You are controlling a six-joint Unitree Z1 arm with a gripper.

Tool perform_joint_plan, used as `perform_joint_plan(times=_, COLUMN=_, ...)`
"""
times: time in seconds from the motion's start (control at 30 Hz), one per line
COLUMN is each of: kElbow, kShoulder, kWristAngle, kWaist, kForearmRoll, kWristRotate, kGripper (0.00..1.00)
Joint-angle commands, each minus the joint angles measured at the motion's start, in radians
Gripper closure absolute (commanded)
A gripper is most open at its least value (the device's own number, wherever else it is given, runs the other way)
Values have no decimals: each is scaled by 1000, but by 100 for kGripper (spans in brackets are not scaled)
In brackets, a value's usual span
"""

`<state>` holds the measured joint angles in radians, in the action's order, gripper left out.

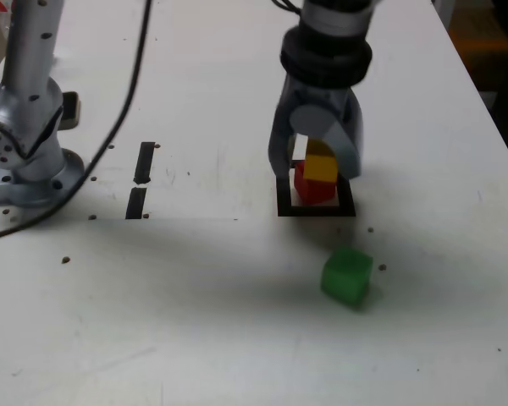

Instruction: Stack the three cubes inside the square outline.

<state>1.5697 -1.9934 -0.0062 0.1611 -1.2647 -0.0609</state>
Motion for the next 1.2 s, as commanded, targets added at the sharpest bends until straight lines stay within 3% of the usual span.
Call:
perform_joint_plan(times=0.0, kElbow=-7, kShoulder=35, kWristAngle=5, kWaist=-1, kForearmRoll=-7, kWristRotate=-2, kGripper=26)
perform_joint_plan(times=0.33, kElbow=-28, kShoulder=163, kWristAngle=18, kWaist=39, kForearmRoll=-27, kWristRotate=2, kGripper=26)
perform_joint_plan(times=0.5, kElbow=-14, kShoulder=200, kWristAngle=18, kWaist=136, kForearmRoll=-29, kWristRotate=26, kGripper=26)
perform_joint_plan(times=0.73, kElbow=20, kShoulder=177, kWristAngle=18, kWaist=228, kForearmRoll=-29, kWristRotate=63, kGripper=23)
perform_joint_plan(times=1.17, kElbow=207, kShoulder=11, kWristAngle=34, kWaist=378, kForearmRoll=-35, kWristRotate=90, kGripper=9)
